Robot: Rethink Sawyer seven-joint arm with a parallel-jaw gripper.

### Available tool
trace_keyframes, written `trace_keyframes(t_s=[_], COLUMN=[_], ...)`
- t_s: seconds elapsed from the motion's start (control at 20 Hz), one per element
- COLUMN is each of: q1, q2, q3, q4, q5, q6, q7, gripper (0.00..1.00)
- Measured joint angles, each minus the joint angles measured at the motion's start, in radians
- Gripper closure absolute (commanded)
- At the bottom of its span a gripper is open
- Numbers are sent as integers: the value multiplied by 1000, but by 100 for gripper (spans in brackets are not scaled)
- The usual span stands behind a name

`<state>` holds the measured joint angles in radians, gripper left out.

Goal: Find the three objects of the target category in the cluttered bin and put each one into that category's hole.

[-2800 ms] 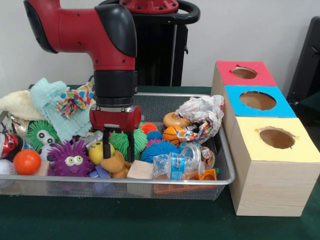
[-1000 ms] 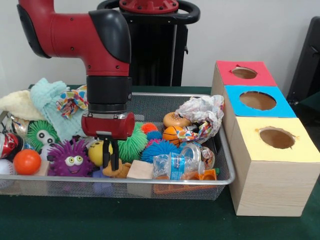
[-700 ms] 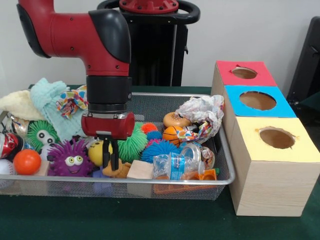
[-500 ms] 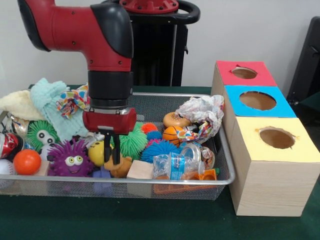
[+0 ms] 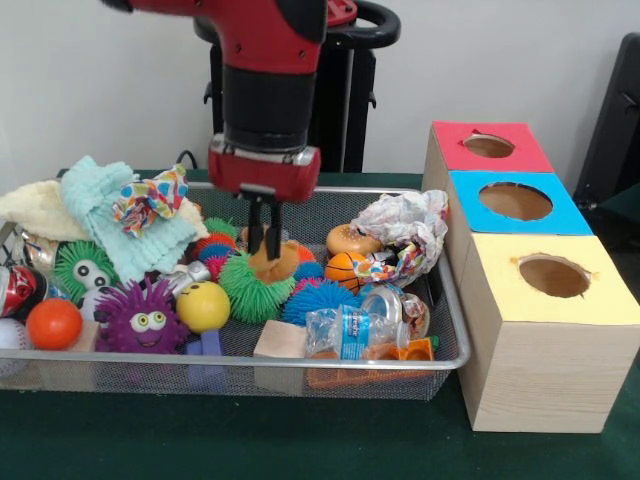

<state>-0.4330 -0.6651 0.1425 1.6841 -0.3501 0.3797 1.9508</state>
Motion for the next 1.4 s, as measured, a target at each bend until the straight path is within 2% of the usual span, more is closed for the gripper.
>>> trace_keyframes(t_s=[0.1,0.3,0.6,0.85,1.1,1.4], q1=[30,45,24,-25,-76,-117], q2=[-46,-103,-125,-120,-89,-45], q3=[-3,-3,3,49,135,243], q4=[1,1,1,1,-12,-35], q5=[8,13,12,-5,-97,-200], q6=[50,62,62,62,62,64], q7=[0,0,0,0,-18,-113], gripper=[100,100,100,100,100,100])
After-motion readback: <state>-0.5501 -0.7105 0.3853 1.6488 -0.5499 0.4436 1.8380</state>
